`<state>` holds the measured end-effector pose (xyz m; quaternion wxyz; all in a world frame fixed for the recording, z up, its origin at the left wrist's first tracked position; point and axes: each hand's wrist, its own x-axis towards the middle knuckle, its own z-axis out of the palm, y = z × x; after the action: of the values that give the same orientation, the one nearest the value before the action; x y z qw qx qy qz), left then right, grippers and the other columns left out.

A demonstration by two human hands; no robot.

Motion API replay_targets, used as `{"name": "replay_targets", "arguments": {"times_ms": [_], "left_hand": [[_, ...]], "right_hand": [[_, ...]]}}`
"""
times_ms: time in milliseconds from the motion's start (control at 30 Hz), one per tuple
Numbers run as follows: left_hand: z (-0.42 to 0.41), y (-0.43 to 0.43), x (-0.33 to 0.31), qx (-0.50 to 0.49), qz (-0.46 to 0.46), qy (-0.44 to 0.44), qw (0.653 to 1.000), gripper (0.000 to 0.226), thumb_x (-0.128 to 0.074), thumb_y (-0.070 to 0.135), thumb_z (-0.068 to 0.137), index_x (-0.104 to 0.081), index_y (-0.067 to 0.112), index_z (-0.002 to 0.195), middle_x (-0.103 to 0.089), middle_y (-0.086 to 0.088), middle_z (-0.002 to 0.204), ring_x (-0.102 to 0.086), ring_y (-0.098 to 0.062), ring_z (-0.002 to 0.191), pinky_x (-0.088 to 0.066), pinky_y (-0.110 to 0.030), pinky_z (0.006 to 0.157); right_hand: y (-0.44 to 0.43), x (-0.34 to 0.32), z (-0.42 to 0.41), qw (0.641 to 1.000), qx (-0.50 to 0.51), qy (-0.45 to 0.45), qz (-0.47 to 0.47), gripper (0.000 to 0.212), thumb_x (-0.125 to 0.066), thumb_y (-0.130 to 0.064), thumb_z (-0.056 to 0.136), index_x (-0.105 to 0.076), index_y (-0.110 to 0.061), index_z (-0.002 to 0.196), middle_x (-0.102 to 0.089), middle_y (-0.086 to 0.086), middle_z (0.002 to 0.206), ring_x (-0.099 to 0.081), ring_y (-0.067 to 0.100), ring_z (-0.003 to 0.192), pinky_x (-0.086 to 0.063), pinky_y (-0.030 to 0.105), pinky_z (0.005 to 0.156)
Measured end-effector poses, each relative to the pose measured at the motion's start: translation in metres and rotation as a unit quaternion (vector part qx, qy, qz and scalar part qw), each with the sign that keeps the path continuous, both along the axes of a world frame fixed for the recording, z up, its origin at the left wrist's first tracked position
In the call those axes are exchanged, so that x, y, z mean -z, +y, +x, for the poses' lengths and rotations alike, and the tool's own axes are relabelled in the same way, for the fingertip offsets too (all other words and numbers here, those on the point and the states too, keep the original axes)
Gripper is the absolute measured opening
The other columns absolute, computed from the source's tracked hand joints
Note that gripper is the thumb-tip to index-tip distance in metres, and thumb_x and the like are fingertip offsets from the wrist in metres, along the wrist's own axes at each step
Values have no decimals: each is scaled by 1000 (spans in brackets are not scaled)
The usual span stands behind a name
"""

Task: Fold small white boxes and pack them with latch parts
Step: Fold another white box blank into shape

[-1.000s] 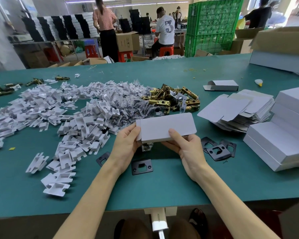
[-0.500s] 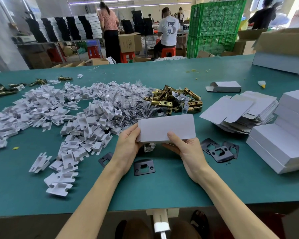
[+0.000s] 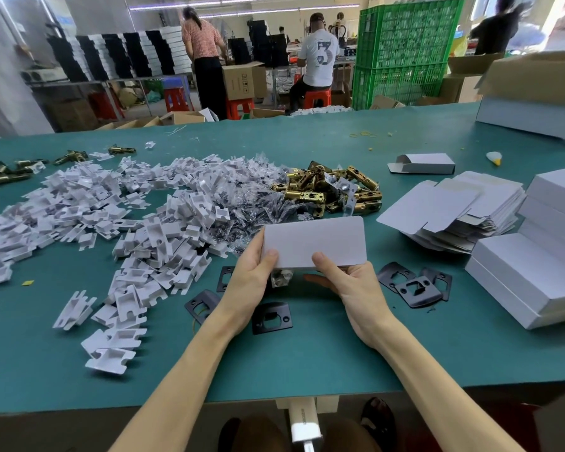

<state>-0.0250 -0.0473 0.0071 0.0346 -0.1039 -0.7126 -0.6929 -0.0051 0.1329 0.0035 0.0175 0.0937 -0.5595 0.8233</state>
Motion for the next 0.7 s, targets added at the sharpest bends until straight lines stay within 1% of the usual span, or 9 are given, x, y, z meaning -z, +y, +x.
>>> {"name": "replay_targets", "arguments": {"times_ms": [67,133,233,367,467,533,600,667,700], "left_hand": [[0,0,0,-6,-3,-1,1000,48,-51,23,103,-47,13,150,-62,-6,145,-55,-26,138,-38,-54,120],[1,0,0,-5,-10,0,1000,46,-51,23,103,-48,15,148,-63,-4,143,-56,-24,137,-39,-51,119],[3,1,-1,4,-12,-3,1000,49,-53,21,102,-45,15,150,-62,-3,145,-55,-22,138,-40,-48,120],[3,-1,0,11,-11,1,1000,52,-54,20,102,-43,12,151,-61,-5,146,-55,-23,139,-40,-48,119],[1,-2,0,7,-8,10,1000,45,-53,19,104,-48,13,149,-63,-5,144,-56,-23,138,-42,-46,117],[0,-3,1,-28,7,10,1000,34,-50,19,109,-55,17,143,-66,-5,139,-59,-25,134,-43,-49,116],[-3,-5,1,-101,19,-3,995,32,-50,23,110,-61,17,139,-69,-6,133,-62,-29,128,-46,-56,112],[-6,-10,1,-162,50,-19,985,28,-51,26,109,-65,19,132,-69,-9,128,-62,-32,123,-47,-60,109],[-7,-12,0,-182,81,-28,980,24,-52,26,109,-67,22,128,-69,-9,126,-63,-31,120,-47,-60,110]], "right_hand": [[0,0,0,1000,-7,3,7,31,-69,-22,93,-71,-11,122,-75,6,119,-71,23,111,-60,34,90],[0,1,1,1000,-9,5,16,32,-68,-21,93,-70,-10,123,-75,5,119,-71,24,112,-60,35,92],[0,1,1,1000,-10,7,20,31,-68,-21,93,-70,-10,122,-75,6,119,-71,24,112,-59,39,94],[0,1,1,1000,-12,12,19,32,-68,-21,93,-70,-9,122,-75,7,119,-71,25,112,-59,38,94],[-1,2,1,1000,-12,12,23,35,-68,-23,90,-69,-9,122,-76,6,118,-72,23,110,-59,36,94],[-2,1,2,999,-9,9,29,36,-69,-23,89,-69,-9,122,-76,4,116,-72,20,108,-60,33,90],[-3,0,3,999,-15,15,44,34,-72,-24,86,-71,-12,118,-77,2,114,-73,19,104,-60,30,86],[-3,-1,5,998,-38,26,49,33,-75,-22,84,-73,-15,117,-77,3,115,-73,25,104,-60,33,88],[-2,-1,5,997,-49,33,49,36,-76,-19,84,-72,-17,120,-75,2,119,-73,29,105,-60,36,89]]}}
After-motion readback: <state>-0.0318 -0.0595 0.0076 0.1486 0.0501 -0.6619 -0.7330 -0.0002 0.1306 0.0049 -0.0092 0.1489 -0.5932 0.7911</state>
